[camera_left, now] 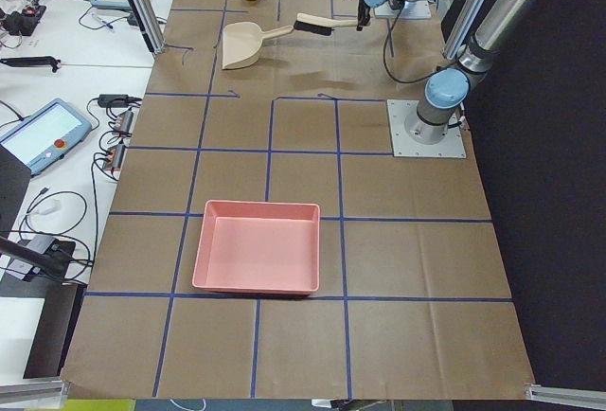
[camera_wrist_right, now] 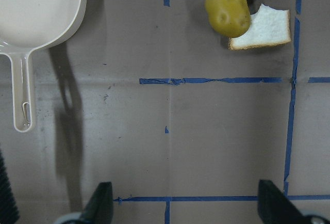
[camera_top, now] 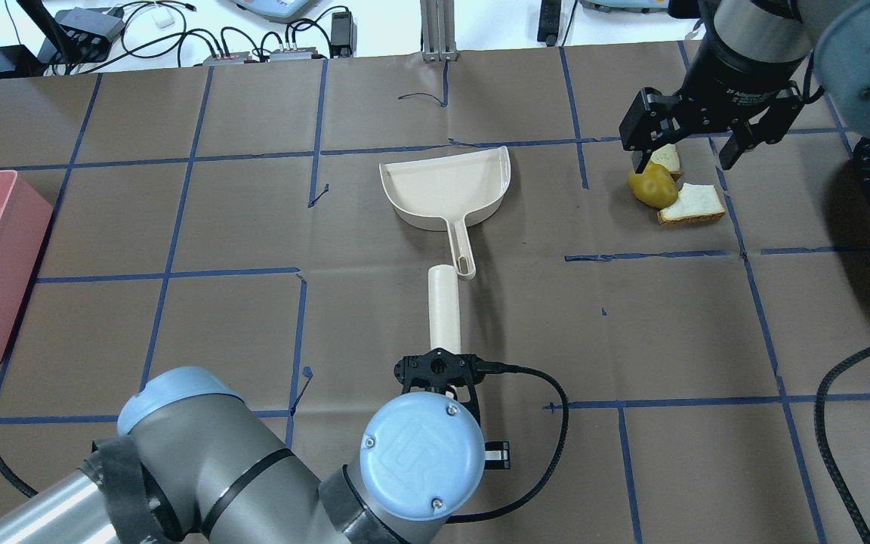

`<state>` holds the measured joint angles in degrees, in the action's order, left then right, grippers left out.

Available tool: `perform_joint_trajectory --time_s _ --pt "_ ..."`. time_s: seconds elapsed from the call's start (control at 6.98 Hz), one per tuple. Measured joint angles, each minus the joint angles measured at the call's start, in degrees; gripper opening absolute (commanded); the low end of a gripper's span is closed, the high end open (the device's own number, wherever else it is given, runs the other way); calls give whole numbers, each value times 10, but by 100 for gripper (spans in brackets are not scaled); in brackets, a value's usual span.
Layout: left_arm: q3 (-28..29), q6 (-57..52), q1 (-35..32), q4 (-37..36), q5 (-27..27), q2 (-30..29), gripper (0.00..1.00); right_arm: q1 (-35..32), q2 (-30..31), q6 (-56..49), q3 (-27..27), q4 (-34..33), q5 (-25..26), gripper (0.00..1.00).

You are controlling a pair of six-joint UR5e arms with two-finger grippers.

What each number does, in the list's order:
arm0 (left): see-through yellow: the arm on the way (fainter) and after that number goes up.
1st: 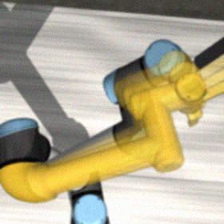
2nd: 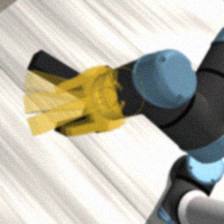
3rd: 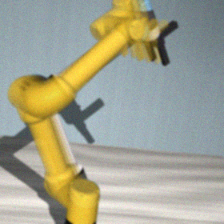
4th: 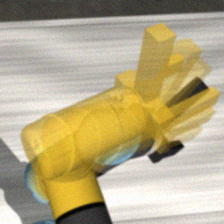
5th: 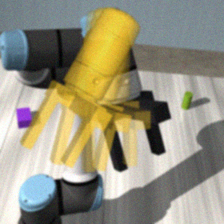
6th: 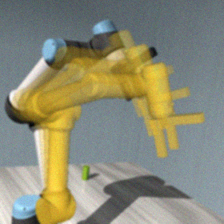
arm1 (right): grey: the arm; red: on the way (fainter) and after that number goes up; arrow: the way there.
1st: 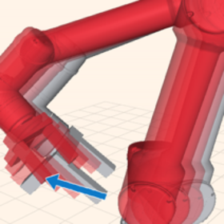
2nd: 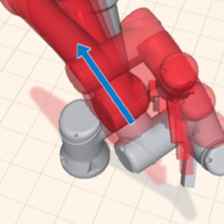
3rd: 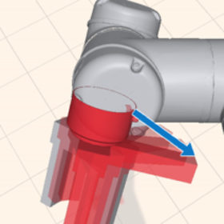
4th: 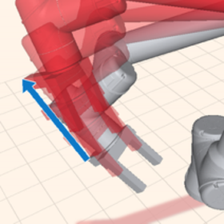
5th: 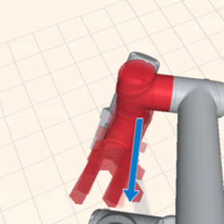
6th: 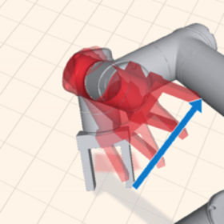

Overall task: Sweep and dump trash in nearest bin
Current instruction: 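Carry the brush farther from the robot with the left gripper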

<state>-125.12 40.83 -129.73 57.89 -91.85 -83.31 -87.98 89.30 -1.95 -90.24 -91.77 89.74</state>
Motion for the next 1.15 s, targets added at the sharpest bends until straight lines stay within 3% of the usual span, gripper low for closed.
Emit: perform_joint_trajectory --time_s 0.29,0.57,1.15 --pt "17 -6 63 55 4 24 0 0 0 -1 0 -1 0 100" --pt "75 -59 129 145 4 28 0 -3 -2 0 2 -1 0 100" --pt "193 -302 289 262 6 12 0 -8 -22 6 6 4 -2 100"
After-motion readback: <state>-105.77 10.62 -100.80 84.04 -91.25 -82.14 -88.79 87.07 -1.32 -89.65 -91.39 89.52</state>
